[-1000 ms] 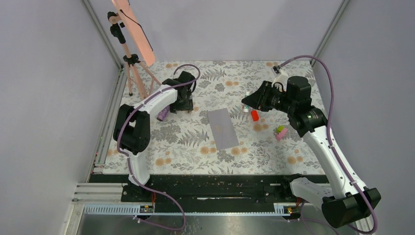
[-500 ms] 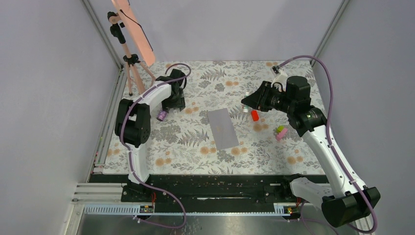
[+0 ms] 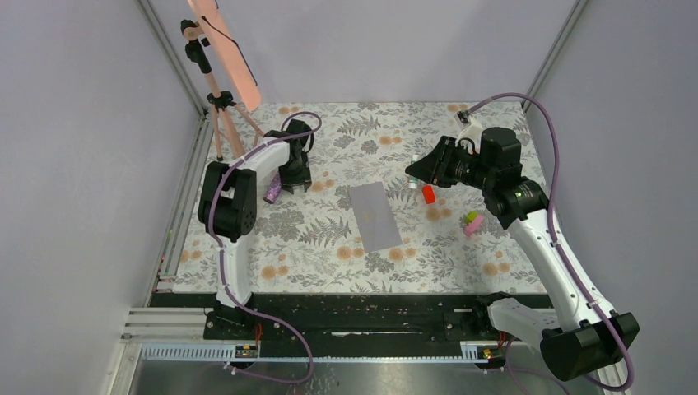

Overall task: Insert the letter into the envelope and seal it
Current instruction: Move the solid glue cap to the center of the board.

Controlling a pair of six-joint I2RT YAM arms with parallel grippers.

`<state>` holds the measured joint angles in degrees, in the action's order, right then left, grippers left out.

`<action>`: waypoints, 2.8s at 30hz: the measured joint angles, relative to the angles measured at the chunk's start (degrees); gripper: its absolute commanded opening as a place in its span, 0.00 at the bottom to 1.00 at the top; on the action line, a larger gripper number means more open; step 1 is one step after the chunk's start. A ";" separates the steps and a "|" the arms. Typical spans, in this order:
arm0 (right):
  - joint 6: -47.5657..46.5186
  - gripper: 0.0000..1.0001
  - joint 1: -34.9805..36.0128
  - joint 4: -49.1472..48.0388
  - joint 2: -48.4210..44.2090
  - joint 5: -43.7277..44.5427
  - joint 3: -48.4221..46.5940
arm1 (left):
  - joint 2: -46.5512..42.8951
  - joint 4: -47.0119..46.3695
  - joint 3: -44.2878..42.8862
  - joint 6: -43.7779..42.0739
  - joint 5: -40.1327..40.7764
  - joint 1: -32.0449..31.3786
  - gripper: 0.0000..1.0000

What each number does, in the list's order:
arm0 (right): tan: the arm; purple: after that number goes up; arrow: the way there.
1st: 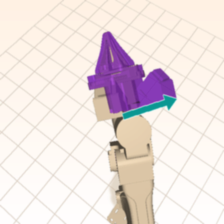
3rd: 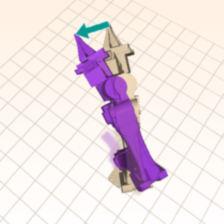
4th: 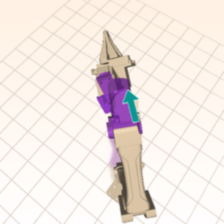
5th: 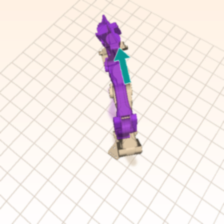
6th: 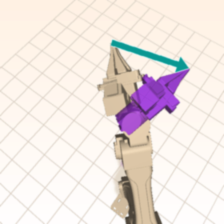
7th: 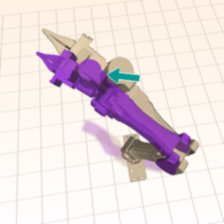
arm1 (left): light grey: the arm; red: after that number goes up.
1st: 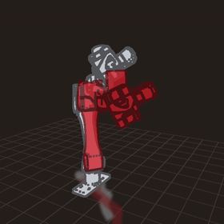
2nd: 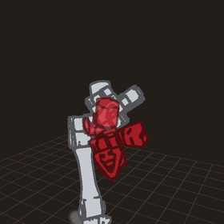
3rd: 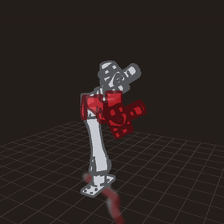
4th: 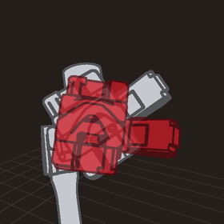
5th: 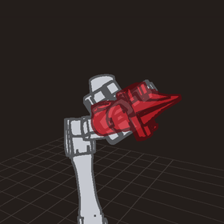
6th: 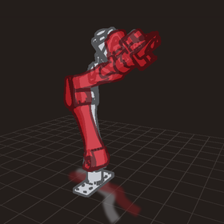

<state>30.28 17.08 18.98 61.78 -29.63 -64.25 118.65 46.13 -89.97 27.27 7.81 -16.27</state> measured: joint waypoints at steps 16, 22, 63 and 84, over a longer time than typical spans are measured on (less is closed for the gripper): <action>0.22 0.00 0.00 -0.04 0.02 0.00 0.00 | -1.29 -4.24 4.55 0.24 -4.28 -0.22 0.37; 0.26 0.00 0.00 -0.15 0.31 -0.02 0.04 | -1.49 -4.42 4.63 0.46 -3.74 -0.33 0.43; 1.29 0.00 0.00 -1.68 1.84 -1.46 0.07 | -9.53 -6.03 16.68 1.60 -6.14 -19.17 0.54; 1.29 0.00 0.00 -1.68 1.60 -1.46 1.92 | -6.71 2.99 5.77 -1.99 -3.50 -20.96 0.52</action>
<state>31.57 17.08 17.30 63.37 -31.09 -62.33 111.94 49.12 -84.20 25.28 4.32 -37.23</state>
